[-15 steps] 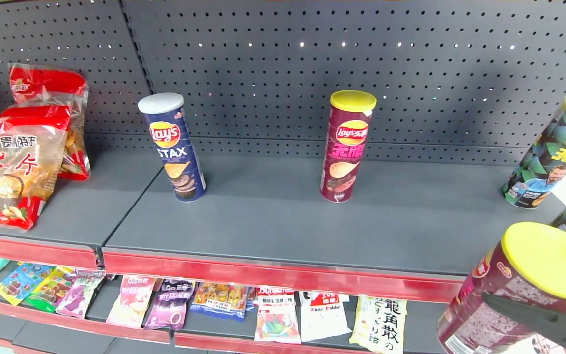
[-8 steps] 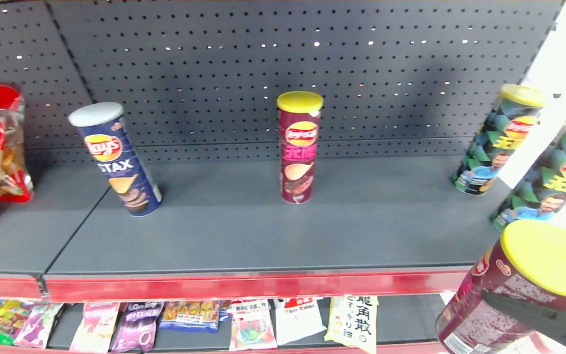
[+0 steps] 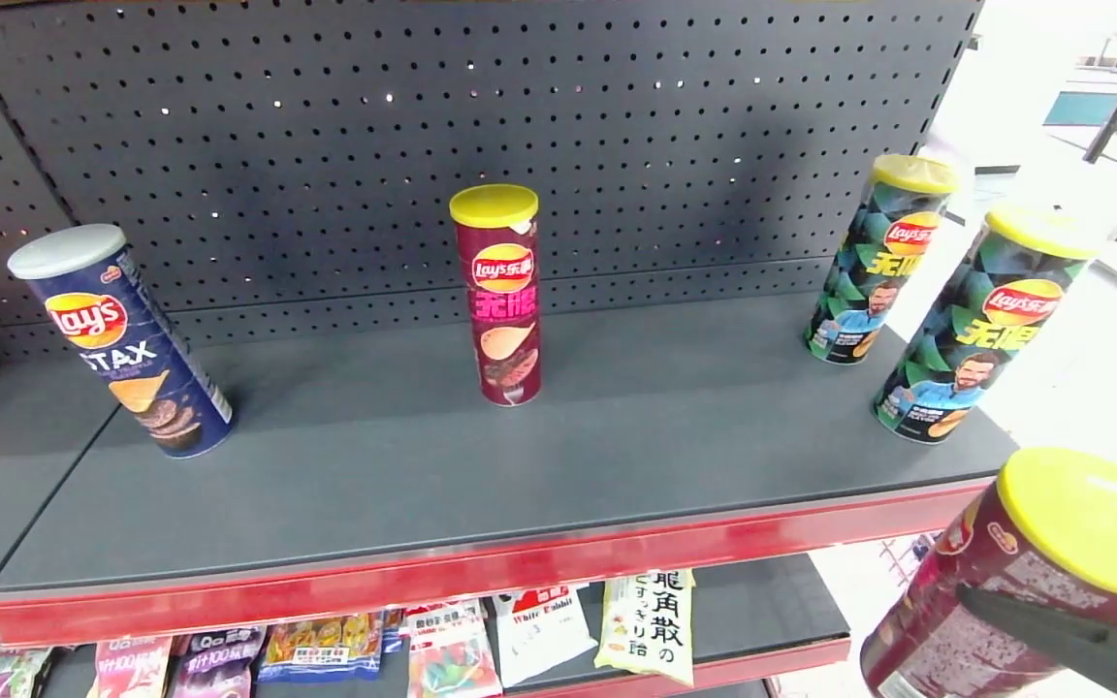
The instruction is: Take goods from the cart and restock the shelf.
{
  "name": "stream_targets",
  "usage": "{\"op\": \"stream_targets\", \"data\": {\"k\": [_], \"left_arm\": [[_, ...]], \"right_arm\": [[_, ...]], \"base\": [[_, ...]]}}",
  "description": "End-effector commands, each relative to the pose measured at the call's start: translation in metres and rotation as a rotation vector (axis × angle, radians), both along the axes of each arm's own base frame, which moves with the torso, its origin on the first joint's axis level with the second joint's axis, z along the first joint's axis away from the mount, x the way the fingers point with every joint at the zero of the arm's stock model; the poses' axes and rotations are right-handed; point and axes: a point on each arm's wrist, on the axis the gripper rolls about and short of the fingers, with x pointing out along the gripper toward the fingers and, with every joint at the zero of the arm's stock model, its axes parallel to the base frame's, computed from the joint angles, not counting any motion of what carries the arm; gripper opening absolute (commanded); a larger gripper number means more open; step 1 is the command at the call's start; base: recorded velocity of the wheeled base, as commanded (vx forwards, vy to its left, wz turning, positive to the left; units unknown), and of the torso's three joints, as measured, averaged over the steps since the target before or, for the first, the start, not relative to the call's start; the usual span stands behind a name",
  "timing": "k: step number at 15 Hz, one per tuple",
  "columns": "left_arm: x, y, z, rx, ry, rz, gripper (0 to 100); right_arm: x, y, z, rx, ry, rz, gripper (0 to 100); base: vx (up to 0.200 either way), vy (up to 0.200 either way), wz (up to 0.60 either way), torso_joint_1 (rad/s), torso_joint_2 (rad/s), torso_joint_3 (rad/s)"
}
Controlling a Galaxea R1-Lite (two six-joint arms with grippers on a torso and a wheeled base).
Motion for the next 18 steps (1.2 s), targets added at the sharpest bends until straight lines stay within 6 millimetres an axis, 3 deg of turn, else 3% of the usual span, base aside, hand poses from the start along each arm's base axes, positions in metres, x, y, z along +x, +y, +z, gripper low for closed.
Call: {"op": "stream_targets", "data": {"k": [1, 8, 10, 18], "left_arm": [[0.0, 0.0, 0.0, 0.0, 0.0, 0.0, 100], [0.0, 0.0, 0.0, 0.0, 0.002, 0.0, 100], [0.0, 0.0, 0.0, -0.003, 0.0, 0.0, 100], [0.0, 0.0, 0.0, -0.001, 0.0, -0.001, 100]], "right_arm": [[-0.001, 0.0, 0.001, 0.009, -0.001, -0.002, 0], [-0.005, 0.002, 0.004, 0.032, -0.01, 0.093, 0], [-0.004, 0.003, 0.004, 0.028, -0.003, 0.09, 0], [0.009, 0.009, 0.02, 0.037, -0.023, 0.096, 0]], "base": [[0.0, 0.0, 0.0, 0.0, 0.0, 0.0], [0.029, 0.0, 0.0, 0.0, 0.0, 0.0], [0.2, 0.0, 0.0, -0.01, 0.0, 0.005], [0.0, 0.0, 0.0, 0.0, 0.0, 0.0]]}}
